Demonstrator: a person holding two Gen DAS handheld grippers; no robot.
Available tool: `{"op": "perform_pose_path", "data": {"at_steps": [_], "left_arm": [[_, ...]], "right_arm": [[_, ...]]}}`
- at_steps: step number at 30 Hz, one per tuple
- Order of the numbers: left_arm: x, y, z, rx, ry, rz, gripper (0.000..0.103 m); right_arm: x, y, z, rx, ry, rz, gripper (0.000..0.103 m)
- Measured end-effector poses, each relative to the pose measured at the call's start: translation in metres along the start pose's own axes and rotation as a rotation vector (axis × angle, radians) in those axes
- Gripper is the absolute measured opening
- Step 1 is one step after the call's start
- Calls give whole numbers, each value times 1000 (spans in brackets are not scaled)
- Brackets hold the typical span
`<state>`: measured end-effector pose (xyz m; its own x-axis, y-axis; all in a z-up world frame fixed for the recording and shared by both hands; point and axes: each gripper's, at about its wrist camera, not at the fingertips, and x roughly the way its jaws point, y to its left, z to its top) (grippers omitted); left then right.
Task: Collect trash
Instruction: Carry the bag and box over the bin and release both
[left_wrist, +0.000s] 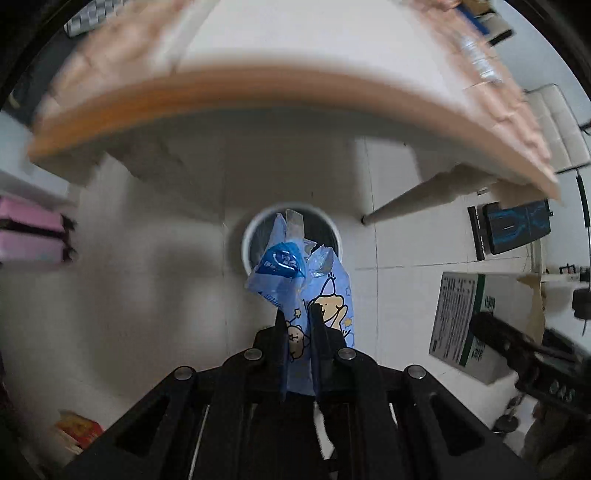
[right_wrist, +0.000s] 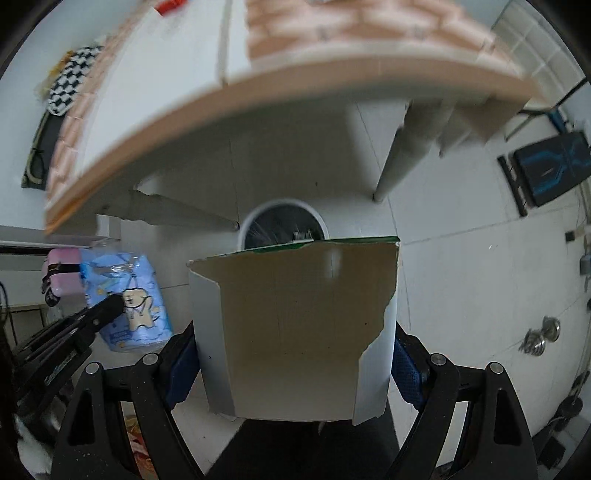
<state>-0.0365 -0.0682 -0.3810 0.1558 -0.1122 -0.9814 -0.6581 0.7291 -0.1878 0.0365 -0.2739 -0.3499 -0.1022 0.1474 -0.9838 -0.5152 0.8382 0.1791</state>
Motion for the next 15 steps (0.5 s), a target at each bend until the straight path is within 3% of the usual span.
{"op": "perform_pose_path", "data": {"at_steps": [3, 8, 13, 15], "left_arm": [[76, 14, 18, -75, 98, -53, 7], [177, 31, 45, -146, 177, -83, 9], [247, 43, 60, -171, 238, -116, 12], [262, 49, 61, -175, 245, -92, 16]], "right_arm": [[60, -16, 7, 46, 36, 31, 88], [163, -37, 24, 109, 80, 73, 88], [257, -50, 44, 135, 115, 93, 88], [290, -55, 49, 140, 140, 104, 89]]}}
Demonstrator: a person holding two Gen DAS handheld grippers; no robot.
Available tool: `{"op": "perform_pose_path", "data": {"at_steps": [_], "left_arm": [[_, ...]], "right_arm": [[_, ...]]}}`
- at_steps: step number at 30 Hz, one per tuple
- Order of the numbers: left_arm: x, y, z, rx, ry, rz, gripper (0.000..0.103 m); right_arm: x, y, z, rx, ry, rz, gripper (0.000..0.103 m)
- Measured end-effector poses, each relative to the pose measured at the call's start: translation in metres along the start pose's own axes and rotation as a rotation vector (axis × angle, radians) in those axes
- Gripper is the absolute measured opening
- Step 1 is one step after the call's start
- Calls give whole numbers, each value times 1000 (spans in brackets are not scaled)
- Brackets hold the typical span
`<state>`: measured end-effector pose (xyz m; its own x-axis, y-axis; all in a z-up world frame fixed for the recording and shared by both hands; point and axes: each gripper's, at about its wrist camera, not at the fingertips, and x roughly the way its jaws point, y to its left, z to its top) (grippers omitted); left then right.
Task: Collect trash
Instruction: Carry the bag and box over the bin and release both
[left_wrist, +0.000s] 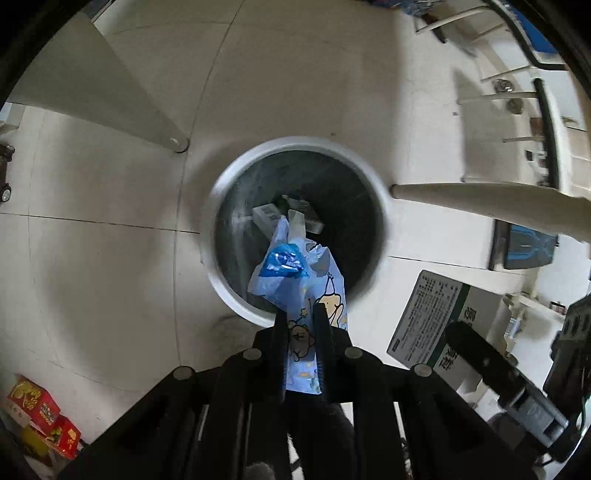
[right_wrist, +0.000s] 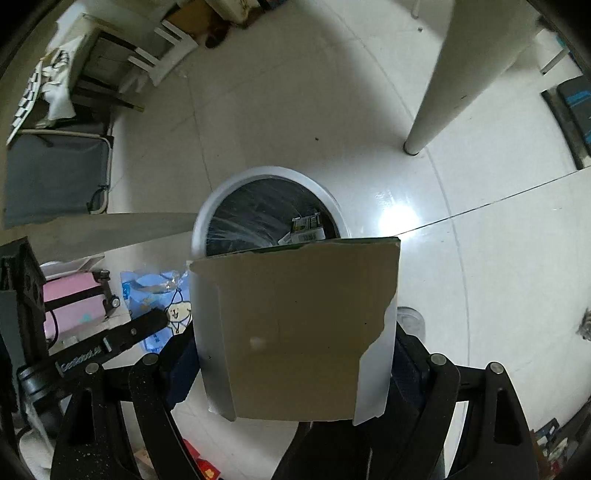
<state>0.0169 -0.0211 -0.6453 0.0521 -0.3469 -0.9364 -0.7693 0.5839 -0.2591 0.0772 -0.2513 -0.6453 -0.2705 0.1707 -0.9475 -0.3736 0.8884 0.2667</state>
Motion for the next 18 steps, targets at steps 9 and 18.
{"op": "perform_pose_path", "data": {"at_steps": [9, 18], "left_arm": [[1, 39, -6, -55, -57, 107, 97], [-35, 27, -36, -3, -209, 287, 97]], "right_arm": [[67, -1, 23, -14, 34, 107, 101], [45, 22, 11, -171, 8, -129, 101]]}}
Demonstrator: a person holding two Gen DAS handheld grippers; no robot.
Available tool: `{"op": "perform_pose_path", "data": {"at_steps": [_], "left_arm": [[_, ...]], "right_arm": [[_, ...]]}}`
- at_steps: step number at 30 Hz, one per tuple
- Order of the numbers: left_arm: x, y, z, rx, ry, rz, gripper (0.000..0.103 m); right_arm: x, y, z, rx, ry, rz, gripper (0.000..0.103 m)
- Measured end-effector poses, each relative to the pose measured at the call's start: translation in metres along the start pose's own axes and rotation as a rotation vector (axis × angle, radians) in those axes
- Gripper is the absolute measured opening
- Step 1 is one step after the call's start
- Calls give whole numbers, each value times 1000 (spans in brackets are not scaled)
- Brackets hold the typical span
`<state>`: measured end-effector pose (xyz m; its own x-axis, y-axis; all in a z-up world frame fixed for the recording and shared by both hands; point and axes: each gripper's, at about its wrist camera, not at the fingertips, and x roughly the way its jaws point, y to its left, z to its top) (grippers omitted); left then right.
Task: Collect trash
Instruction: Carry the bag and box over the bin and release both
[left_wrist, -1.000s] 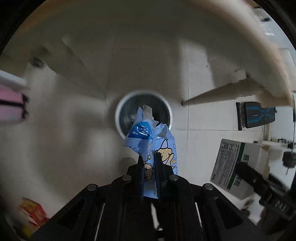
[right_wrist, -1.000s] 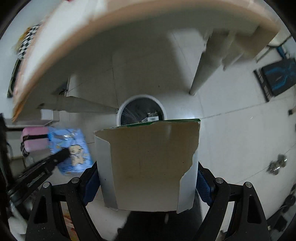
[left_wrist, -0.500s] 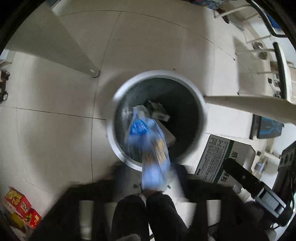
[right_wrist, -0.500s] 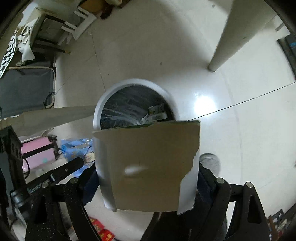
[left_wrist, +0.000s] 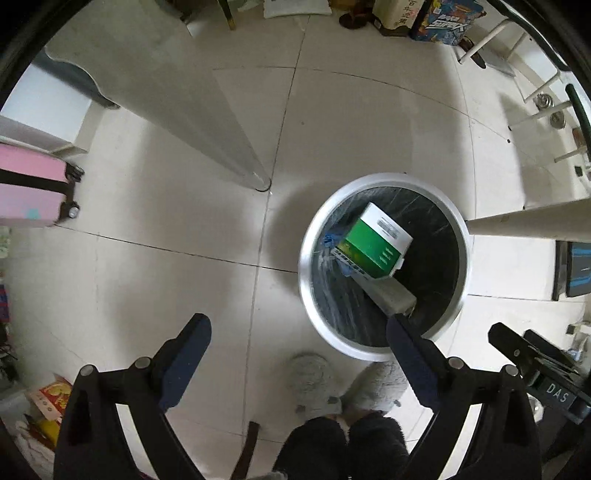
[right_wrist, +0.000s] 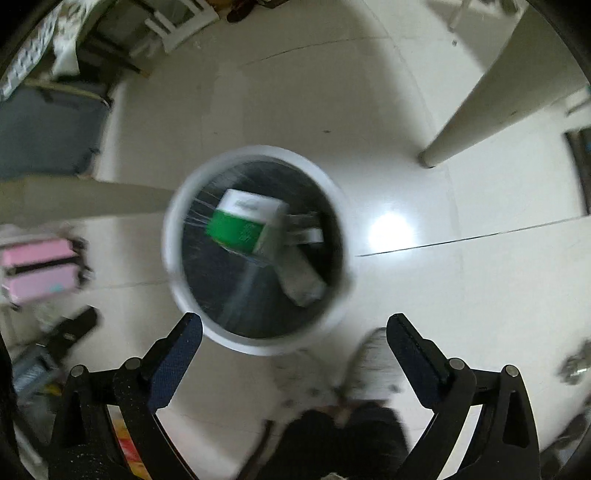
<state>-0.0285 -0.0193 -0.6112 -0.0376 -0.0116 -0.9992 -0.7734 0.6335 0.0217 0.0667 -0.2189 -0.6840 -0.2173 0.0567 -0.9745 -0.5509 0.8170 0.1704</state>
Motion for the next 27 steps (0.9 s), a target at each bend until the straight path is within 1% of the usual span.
{"op": "perform_pose_path", "data": {"at_steps": [3, 6, 9, 15, 18, 27], "left_arm": [[-5, -6, -5, 26, 1, 31, 97], [-9, -11, -9, 40, -6, 39, 97], [-20, -14, -15, 47, -16, 46, 97], [-49, -12, -28, 45, -23, 46, 97], [-71, -11, -35, 33, -26, 36, 97], [-154, -6, -55, 35, -49, 33, 97]], "right_arm": [[-11, -1, -7, -24, 2, -74, 101], [-22, -1, -14, -49, -4, -116, 101], [-34, 1, -19, -71, -14, -136, 101], [-71, 11, -30, -97, -47, -144, 101], [-95, 17, -36, -107, -64, -146, 101], [-189, 41, -63, -132, -90, -121, 101]]}}
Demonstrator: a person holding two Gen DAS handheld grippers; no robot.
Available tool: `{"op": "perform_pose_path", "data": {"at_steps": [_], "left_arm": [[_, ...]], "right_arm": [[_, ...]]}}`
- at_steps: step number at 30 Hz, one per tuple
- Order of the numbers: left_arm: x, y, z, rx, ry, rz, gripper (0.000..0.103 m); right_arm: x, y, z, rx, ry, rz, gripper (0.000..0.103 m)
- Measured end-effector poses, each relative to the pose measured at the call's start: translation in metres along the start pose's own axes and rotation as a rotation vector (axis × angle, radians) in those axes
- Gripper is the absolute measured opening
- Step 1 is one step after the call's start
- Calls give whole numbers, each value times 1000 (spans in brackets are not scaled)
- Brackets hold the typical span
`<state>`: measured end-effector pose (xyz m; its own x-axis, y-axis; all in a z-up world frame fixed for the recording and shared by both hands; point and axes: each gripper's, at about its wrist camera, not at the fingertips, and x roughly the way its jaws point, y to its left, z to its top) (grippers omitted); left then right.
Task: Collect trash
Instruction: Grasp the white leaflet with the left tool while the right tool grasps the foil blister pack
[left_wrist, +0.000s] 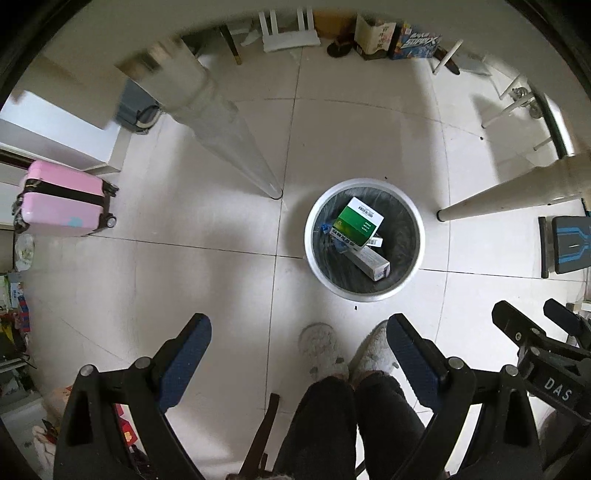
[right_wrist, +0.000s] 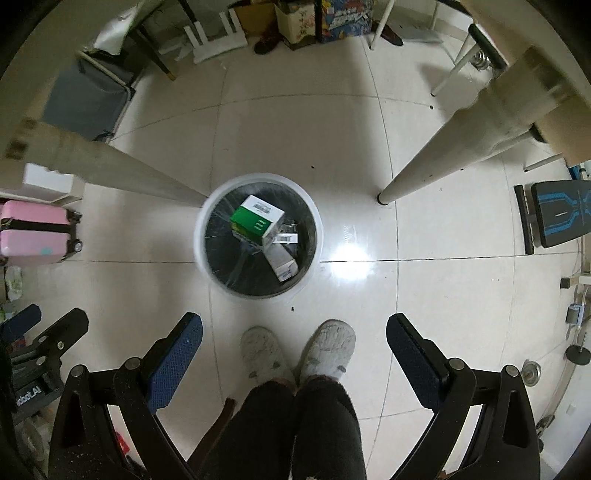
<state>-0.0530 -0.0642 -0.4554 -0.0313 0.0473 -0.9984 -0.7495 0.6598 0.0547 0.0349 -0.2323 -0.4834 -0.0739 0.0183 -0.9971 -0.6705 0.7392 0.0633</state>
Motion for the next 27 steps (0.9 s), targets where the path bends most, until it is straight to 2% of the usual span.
{"op": "perform_pose_path", "data": {"at_steps": [4, 9, 15, 18, 22, 27], "left_arm": [[-44, 6, -9, -3, -14, -10, 97], [-102, 13, -12, 9, -70, 15, 97], [-160, 14, 9, -11, -150, 72, 97], [-176, 7, 36, -40, -188, 81, 97], [-177, -9, 78, -44, -196, 136, 97], [-156, -39, 137, -42, -146, 180, 97]], "right_arm": [[-54, 8, -9, 1, -21, 20, 101], [-128, 14, -11, 41, -50, 59, 101], [-214, 8, 9, 104, -117, 127, 101], [-247, -11, 36, 164, -147, 137, 101], [-270, -50, 98, 212, -178, 87, 101], [-246, -88, 200, 178, -149, -8, 101]]}}
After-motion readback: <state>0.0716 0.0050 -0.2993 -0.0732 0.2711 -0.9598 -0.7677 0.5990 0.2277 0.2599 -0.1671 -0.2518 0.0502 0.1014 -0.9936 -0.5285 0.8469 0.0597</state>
